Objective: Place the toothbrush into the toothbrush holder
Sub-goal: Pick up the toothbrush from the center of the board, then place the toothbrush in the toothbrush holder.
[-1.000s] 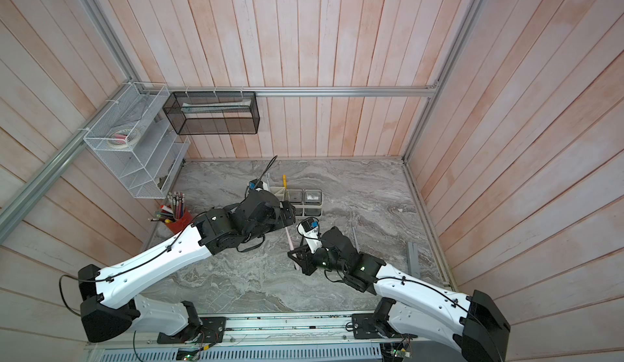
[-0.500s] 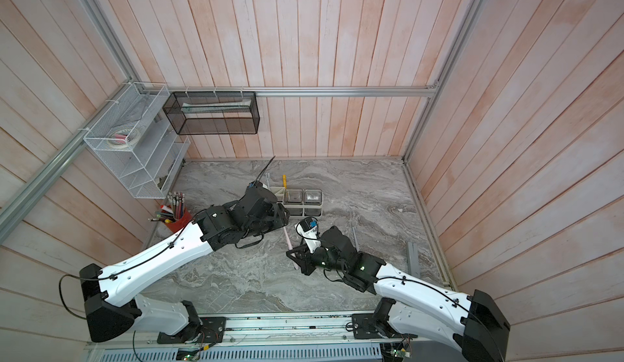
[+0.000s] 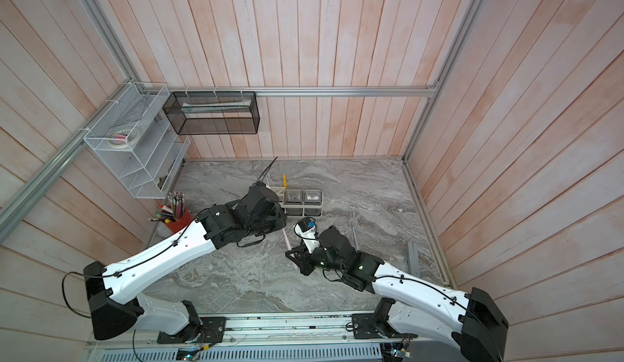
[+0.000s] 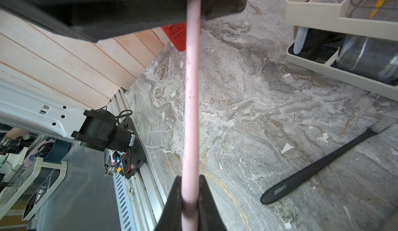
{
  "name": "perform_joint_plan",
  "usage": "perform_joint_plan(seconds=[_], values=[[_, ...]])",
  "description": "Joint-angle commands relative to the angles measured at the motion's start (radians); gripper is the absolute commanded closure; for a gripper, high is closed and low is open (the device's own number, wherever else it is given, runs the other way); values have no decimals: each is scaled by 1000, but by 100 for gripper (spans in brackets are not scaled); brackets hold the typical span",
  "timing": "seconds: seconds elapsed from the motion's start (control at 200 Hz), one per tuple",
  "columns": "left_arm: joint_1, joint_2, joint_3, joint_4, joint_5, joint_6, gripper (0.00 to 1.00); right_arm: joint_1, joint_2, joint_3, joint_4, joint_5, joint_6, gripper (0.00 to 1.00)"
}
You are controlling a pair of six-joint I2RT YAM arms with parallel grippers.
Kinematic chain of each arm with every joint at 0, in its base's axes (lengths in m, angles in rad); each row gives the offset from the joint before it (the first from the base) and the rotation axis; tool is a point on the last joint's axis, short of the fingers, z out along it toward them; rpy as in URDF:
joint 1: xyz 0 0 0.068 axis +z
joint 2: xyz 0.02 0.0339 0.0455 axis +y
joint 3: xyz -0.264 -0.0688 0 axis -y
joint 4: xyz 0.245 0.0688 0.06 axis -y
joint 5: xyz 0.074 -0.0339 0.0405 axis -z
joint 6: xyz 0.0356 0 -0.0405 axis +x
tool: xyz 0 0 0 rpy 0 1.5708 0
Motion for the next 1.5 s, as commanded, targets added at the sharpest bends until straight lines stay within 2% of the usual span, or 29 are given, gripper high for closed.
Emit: perform_joint_plan(seconds=[0.0,0.115,0.255,0.365,0.42,0.515,0.675,0.695,0.865,1.015,1.175,1.315,1.495], values=[[8,4,-17,9,11,4,88,5,1,28,-14,21,-13,100],[9,6,-14,8,11,5,89,6,-1,28,-17,23,-12,100],[8,-1,-24,17,3,10,100,6,0,27,-17,24,-12,100],[9,-14,-48,62,1,39,100,6,0,27,-20,24,-17,100],[10,-32,-71,109,-3,68,100,5,-7,28,-24,24,-24,82],[11,-56,-98,155,-94,137,100,5,-37,37,-52,44,-52,39],[12,-37,-69,177,-355,283,100,4,-159,44,-130,153,-106,5],[11,-38,-71,199,-386,316,100,4,-176,45,-135,165,-110,3],[7,-82,-173,558,-625,601,100,2,-291,21,-161,220,-131,2],[9,-103,-329,1083,-711,1004,100,2,-326,-9,-157,215,-115,2],[35,-25,-360,1353,-713,1213,100,3,-330,-42,-133,194,-106,2],[67,47,-379,1549,-720,1294,100,2,-330,-68,-100,182,-100,2],[147,125,-351,1524,-660,1211,100,3,-330,-79,-95,170,-99,2]])
